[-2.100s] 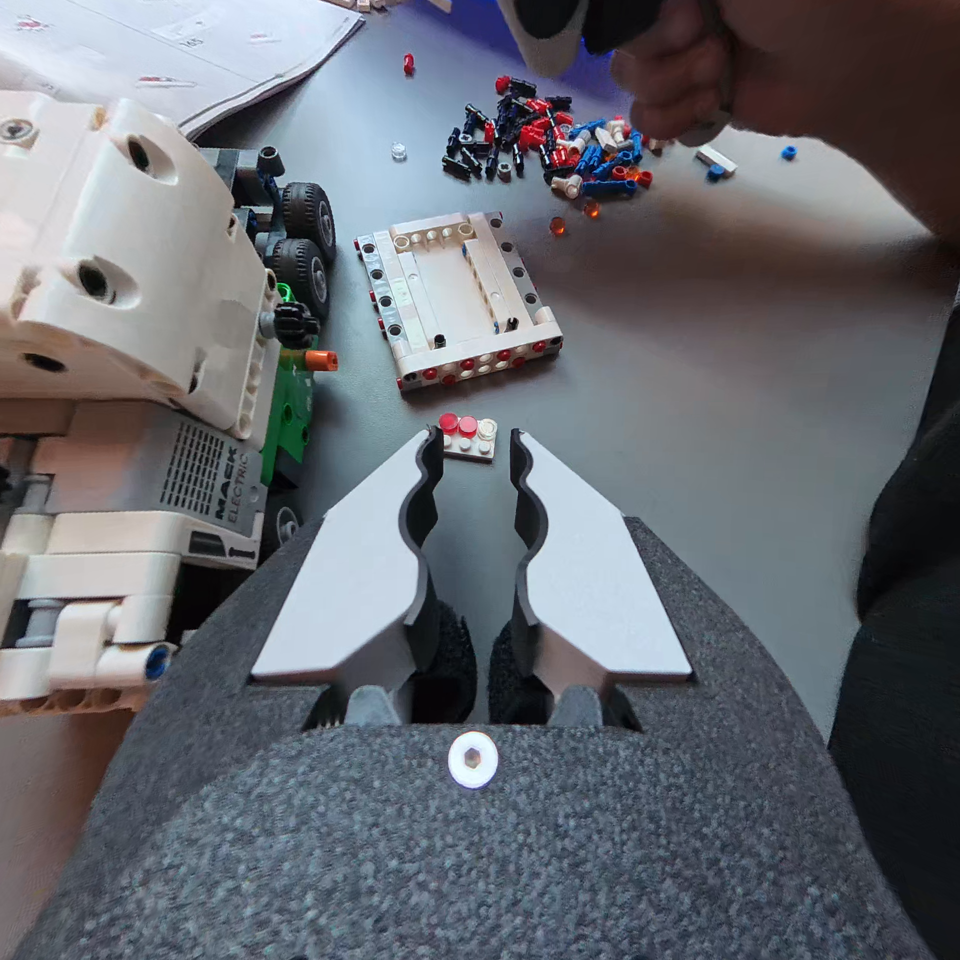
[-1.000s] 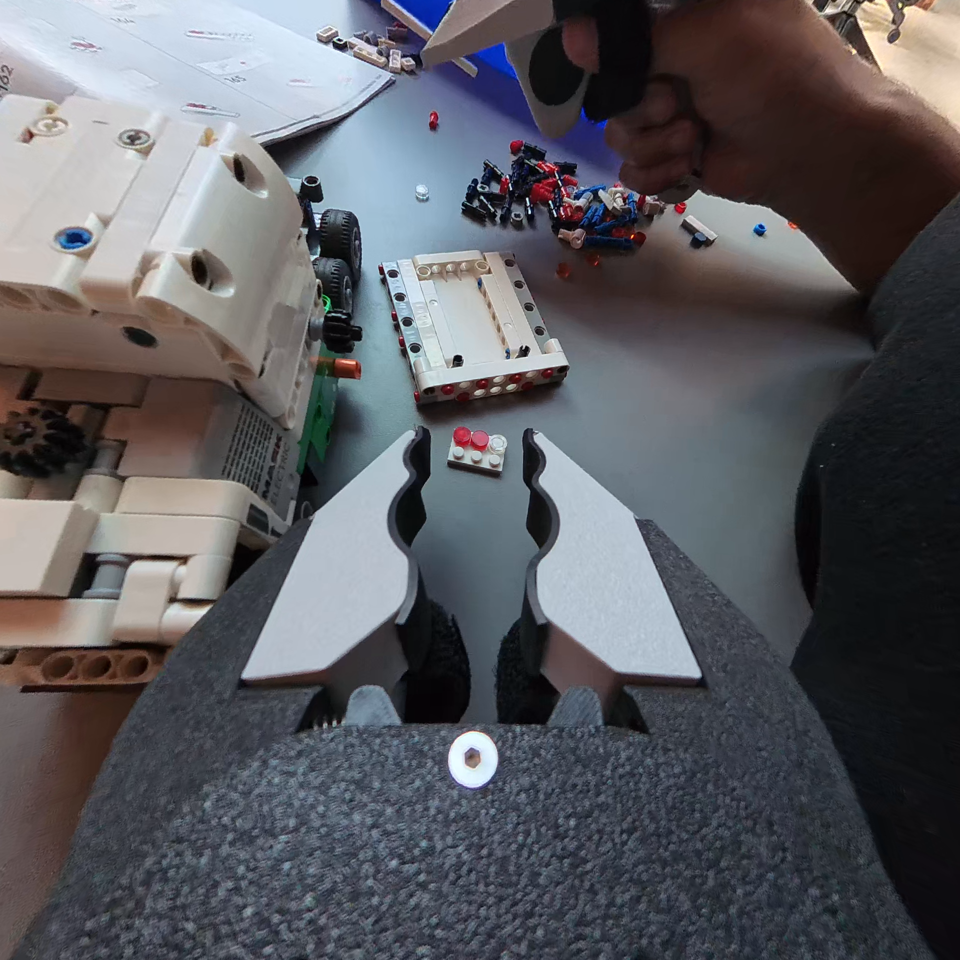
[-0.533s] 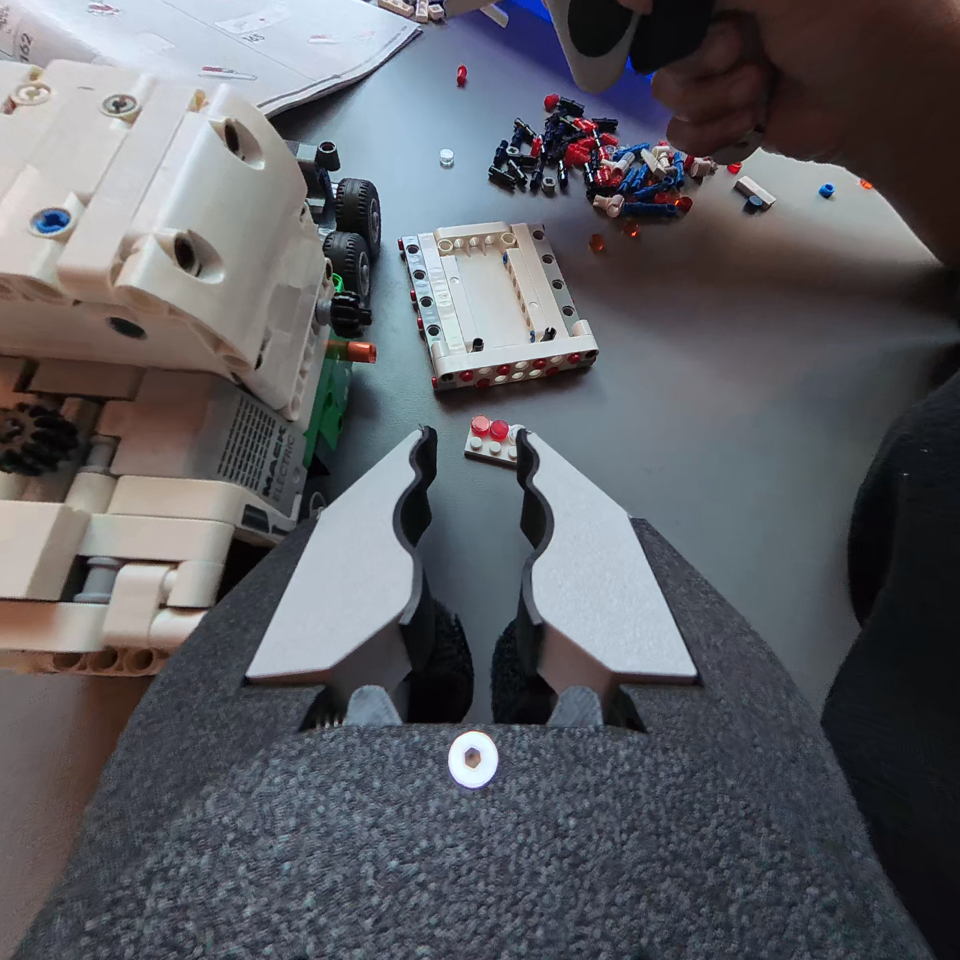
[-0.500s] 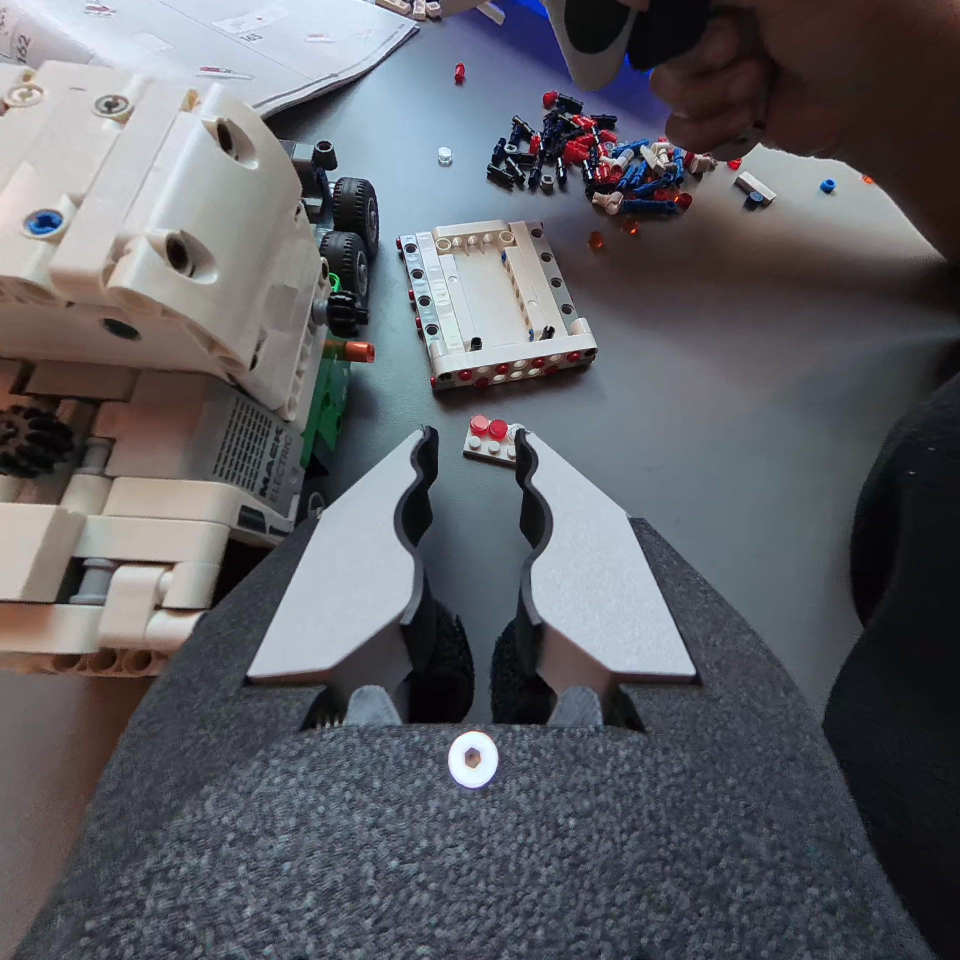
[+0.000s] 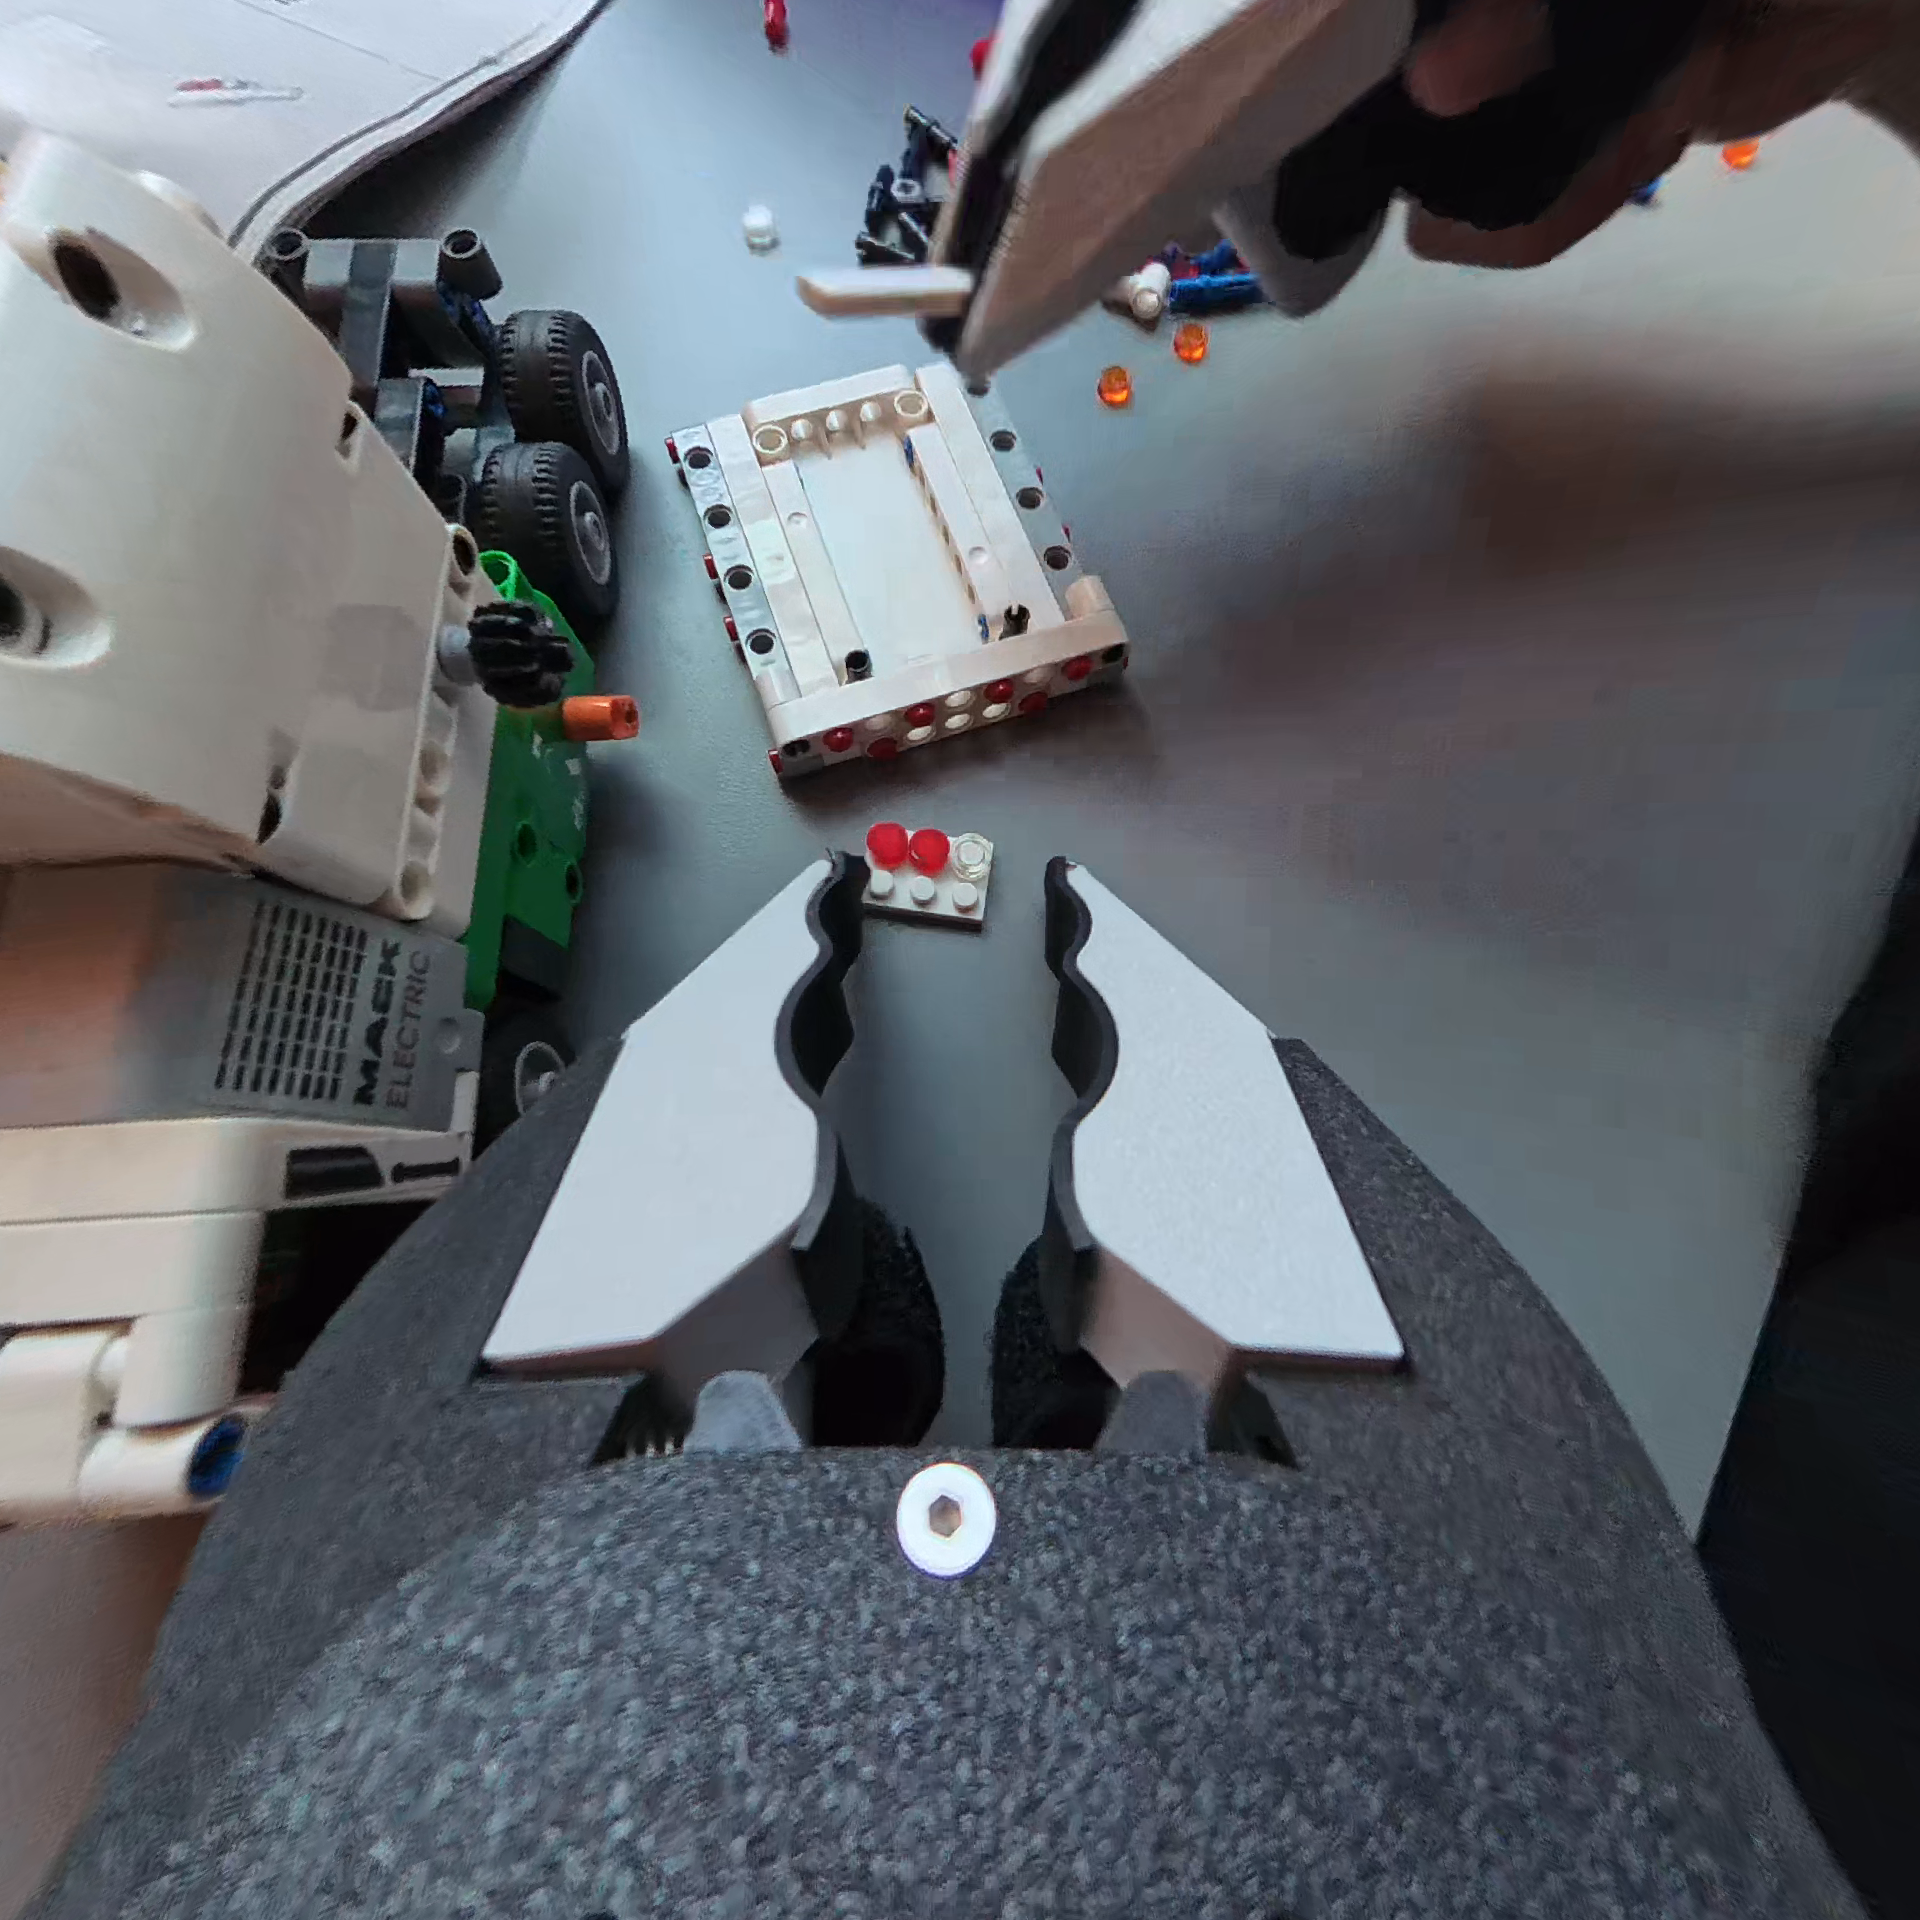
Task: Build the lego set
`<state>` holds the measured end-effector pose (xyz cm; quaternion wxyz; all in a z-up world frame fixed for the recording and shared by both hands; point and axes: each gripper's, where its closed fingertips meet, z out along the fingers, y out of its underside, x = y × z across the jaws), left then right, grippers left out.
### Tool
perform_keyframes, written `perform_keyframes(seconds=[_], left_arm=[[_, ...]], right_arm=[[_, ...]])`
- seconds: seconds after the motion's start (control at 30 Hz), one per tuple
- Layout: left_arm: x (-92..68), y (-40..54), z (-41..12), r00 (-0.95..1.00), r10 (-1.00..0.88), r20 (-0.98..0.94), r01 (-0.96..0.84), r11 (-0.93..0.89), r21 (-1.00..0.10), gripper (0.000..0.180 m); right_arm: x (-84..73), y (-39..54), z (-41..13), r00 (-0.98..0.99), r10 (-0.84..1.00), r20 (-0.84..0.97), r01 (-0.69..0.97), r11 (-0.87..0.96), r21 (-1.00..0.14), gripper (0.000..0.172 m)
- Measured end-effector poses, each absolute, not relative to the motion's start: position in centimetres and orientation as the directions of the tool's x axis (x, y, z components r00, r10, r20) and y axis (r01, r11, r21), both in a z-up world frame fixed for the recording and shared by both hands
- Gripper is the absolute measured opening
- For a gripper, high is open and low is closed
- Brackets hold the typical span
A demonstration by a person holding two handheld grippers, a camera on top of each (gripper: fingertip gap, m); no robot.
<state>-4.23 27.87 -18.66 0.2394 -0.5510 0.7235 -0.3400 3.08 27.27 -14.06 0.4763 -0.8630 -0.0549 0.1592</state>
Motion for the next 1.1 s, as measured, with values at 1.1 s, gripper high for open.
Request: perform_keyframes(seconds=[1.1], left_arm=[[-10.1,24.2,-16.2,-0.259,-0.966,-0.020,-0.555,0.166,-0.815,0.020]], right_arm=[[-8.7,22.5,-18.0,0.891,0.453,-0.020,0.306,-0.633,-0.711,0.007]])
